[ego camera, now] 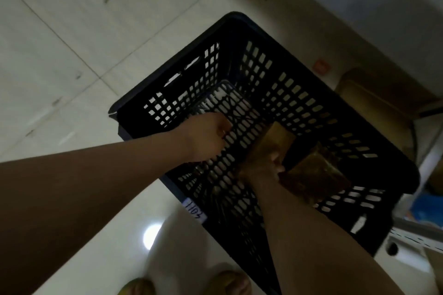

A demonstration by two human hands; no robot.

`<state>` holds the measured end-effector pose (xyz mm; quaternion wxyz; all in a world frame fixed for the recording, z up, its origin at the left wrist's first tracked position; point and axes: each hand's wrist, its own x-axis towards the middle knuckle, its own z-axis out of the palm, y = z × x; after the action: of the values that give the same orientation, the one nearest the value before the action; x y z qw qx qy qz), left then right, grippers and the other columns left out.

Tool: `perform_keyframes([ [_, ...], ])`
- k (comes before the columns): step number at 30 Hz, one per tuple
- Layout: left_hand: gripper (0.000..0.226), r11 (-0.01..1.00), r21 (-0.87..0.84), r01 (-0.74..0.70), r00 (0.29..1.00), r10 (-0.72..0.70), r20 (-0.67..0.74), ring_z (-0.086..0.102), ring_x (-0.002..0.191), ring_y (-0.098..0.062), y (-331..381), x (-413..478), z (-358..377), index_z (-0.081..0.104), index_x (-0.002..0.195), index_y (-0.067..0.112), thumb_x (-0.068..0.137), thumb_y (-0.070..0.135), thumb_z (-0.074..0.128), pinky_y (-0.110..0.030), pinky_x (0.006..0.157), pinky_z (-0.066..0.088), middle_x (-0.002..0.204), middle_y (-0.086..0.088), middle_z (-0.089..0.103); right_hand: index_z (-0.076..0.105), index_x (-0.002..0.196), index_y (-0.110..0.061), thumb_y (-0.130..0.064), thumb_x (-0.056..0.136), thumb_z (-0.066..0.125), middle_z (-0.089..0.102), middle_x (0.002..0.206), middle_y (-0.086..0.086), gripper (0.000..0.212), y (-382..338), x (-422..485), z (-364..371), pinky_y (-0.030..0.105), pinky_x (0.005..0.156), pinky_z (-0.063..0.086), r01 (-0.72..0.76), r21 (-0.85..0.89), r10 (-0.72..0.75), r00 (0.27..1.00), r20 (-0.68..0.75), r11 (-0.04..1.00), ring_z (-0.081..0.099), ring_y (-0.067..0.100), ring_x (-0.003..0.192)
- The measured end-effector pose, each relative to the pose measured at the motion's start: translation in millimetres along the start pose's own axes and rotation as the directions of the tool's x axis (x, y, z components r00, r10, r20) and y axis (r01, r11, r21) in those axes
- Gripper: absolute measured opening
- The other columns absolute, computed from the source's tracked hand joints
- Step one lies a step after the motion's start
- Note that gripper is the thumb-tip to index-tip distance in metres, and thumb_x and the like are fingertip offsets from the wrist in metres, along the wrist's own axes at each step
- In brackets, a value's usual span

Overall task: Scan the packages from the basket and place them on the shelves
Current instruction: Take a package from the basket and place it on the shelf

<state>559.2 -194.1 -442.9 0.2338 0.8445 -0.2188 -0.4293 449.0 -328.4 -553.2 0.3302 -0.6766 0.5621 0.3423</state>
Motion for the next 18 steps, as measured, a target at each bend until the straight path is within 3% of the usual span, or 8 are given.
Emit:
perform_keyframes([
  [4,0.037,0.999,-0.027,0.019,0.999,-0.02,-0.038,0.054,0.122,-0.018,5,-17,-7,0.055,0.137,0.015,0.101,0.012,0.051,-0.012,0.09,0.038,0.135,-0.003,0.057,-0.018,0.159,-0.02,-0.045,0.095,0.063,0.007,0.163,0.028,0.107,9,-5,-15,0.055,0.111,0.039,0.056,0.041,-0.054,0.997,-0.054,0.998,0.028,0.042,0.145],
  [7,0.025,0.983,-0.172,0.06,0.996,-0.071,-0.059,0.055,0.122,-0.023,13,-45,-13,0.063,0.117,0.011,0.098,0.0,0.051,-0.024,0.106,0.042,0.13,-0.008,0.059,-0.017,0.159,-0.023,-0.052,0.097,0.06,0.005,0.165,0.023,0.103,10,-24,-42,0.043,0.094,0.043,0.049,0.036,-0.049,0.999,-0.008,0.998,0.028,0.039,0.143],
  [8,0.022,0.969,-0.233,0.087,0.993,-0.102,-0.052,0.057,0.118,-0.023,15,-52,-17,0.063,0.11,0.011,0.097,-0.003,0.053,-0.027,0.106,0.044,0.129,-0.011,0.06,-0.016,0.159,-0.021,-0.052,0.1,0.055,0.004,0.166,0.022,0.098,9,-30,-49,0.041,0.096,0.042,0.069,-0.012,-0.068,0.997,0.028,0.998,0.026,0.039,0.144],
  [10,0.024,0.955,-0.27,0.125,0.99,-0.138,-0.027,0.059,0.114,-0.024,18,-65,-23,0.062,0.111,0.011,0.095,-0.005,0.055,-0.025,0.102,0.047,0.126,-0.012,0.061,-0.003,0.161,-0.011,-0.047,0.106,0.045,0.01,0.166,0.019,0.081,7,-44,-59,0.044,0.115,0.032,0.13,-0.05,-0.122,0.983,0.139,0.99,0.023,0.037,0.148],
  [12,0.027,0.966,-0.227,0.124,0.991,-0.131,-0.017,0.059,0.116,-0.025,20,-67,-26,0.062,0.118,0.012,0.096,-0.001,0.055,-0.029,0.105,0.046,0.127,-0.011,0.061,0.007,0.161,-0.011,-0.051,0.104,0.045,0.015,0.166,0.016,0.078,3,-48,-61,0.048,0.122,0.023,0.194,-0.063,-0.177,0.961,0.211,0.979,0.023,0.034,0.149],
  [15,0.035,0.993,-0.061,0.097,0.995,-0.097,0.01,0.053,0.124,-0.026,17,-55,-22,0.056,0.134,0.008,0.1,0.005,0.05,-0.025,0.104,0.04,0.135,-0.004,0.053,0.014,0.159,-0.007,-0.04,0.101,0.057,0.021,0.163,0.02,0.08,2,-29,-51,0.052,0.12,0.027,0.202,0.016,-0.202,0.968,0.148,0.979,0.026,0.038,0.148],
  [18,0.036,0.994,0.08,0.074,0.997,-0.073,-0.01,0.053,0.126,-0.028,8,-35,-17,0.055,0.136,0.003,0.101,0.008,0.05,-0.024,0.101,0.039,0.135,-0.01,0.055,0.035,0.154,-0.015,-0.042,0.097,0.061,0.04,0.157,0.014,0.069,-7,20,-28,0.036,0.111,0.035,0.173,0.086,-0.183,0.975,0.13,0.981,0.042,0.033,0.139],
])
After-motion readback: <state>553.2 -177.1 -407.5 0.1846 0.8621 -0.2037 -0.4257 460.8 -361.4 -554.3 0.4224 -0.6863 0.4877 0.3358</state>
